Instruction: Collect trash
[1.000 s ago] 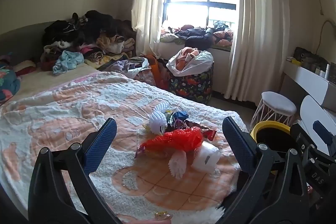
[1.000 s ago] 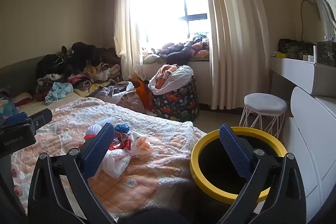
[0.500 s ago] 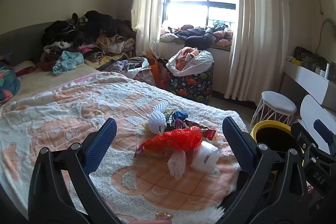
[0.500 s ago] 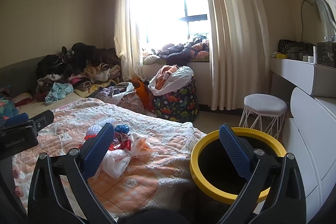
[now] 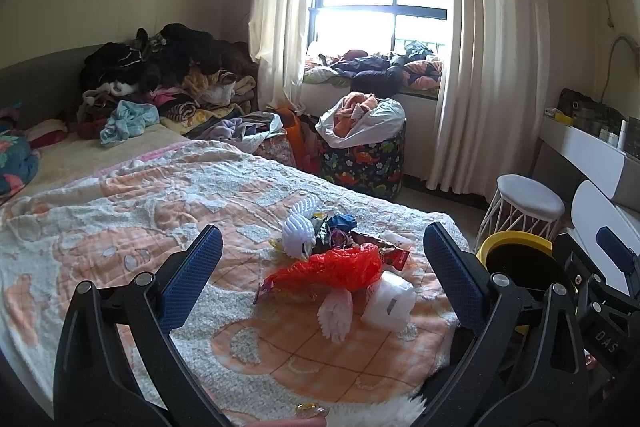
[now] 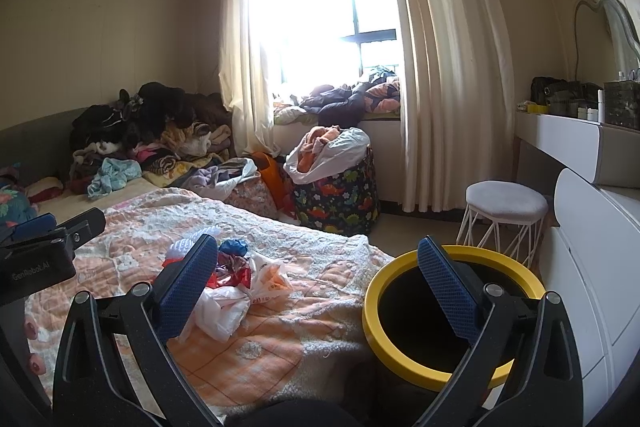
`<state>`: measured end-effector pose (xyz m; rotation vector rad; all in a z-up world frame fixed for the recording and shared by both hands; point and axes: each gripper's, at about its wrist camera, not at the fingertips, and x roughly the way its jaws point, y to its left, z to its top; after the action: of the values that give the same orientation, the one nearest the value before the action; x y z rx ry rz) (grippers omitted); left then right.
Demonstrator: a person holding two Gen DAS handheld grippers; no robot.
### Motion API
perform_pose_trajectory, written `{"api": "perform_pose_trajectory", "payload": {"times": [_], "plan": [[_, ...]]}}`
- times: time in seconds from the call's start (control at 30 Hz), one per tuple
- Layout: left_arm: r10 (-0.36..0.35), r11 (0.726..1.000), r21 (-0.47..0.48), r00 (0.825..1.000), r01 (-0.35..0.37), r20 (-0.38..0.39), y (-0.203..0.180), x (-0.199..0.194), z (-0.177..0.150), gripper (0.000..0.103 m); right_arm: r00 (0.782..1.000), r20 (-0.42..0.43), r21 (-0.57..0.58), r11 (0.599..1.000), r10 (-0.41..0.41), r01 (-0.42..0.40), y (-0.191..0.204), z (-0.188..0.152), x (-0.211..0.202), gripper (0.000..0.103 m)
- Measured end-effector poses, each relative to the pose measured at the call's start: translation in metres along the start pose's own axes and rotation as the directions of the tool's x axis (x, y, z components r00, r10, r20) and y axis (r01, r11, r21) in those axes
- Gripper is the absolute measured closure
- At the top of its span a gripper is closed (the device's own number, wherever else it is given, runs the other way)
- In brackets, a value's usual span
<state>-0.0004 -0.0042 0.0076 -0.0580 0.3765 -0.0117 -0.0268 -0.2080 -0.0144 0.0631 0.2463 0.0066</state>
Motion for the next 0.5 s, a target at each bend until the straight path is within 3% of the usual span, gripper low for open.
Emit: {"api": "perform_pose_trajectory", "payload": {"times": [0.5], "plan": [[-0.007, 1.0, -0.006, 1.0, 0.007, -0.006, -0.0016, 0.0025, -0.0005, 0.011, 1.0, -0.006, 0.0, 1.0, 0.003, -0.003, 0.0018, -0.0009, -0.0001, 0.006]]}}
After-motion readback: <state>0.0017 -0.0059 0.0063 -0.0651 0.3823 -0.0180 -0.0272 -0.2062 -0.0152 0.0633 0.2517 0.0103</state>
